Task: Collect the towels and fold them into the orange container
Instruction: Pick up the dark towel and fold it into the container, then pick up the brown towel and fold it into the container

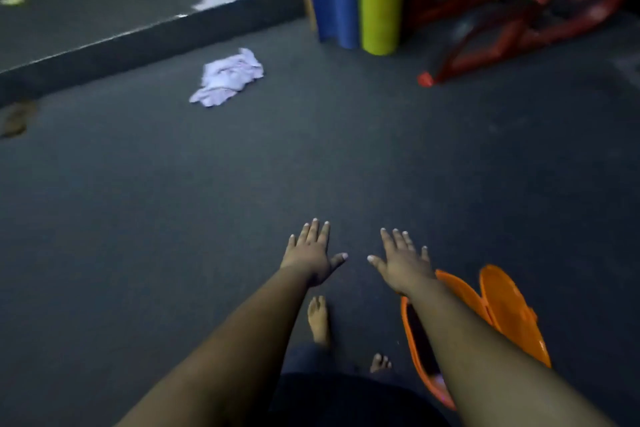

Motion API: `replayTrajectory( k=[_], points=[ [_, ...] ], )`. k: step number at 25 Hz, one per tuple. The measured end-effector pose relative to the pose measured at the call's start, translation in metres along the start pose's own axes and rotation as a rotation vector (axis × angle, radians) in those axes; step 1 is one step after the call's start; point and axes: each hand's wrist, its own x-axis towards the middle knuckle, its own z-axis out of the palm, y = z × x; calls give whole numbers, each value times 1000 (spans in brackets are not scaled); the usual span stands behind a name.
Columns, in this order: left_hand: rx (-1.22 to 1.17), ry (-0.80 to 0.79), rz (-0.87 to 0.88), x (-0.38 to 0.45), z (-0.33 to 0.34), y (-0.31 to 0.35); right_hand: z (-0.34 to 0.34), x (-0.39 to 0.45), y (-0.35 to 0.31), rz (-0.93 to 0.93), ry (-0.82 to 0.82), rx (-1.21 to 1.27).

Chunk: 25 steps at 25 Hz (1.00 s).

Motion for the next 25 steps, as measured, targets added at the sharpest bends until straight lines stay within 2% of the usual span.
replayTrajectory(
  k=[5, 11, 15, 19, 25],
  points=[
    [-222, 200, -310, -100, -36, -116, -48, 4, -161, -378, 3, -265],
    [-332, 388, -626, -209, -71, -252, -60, -20, -382, -783, 49, -376],
    [-363, 473, -778, -269, -88, -325, -56, -48, -495, -962, 55, -386],
    [-355, 515, -874, -314, -119, -382, -59, -66, -582, -1074, 69, -408],
    [-347, 575, -973, -322, -182, -451, -86, -44, -688, -1183, 102, -418]
  ],
)
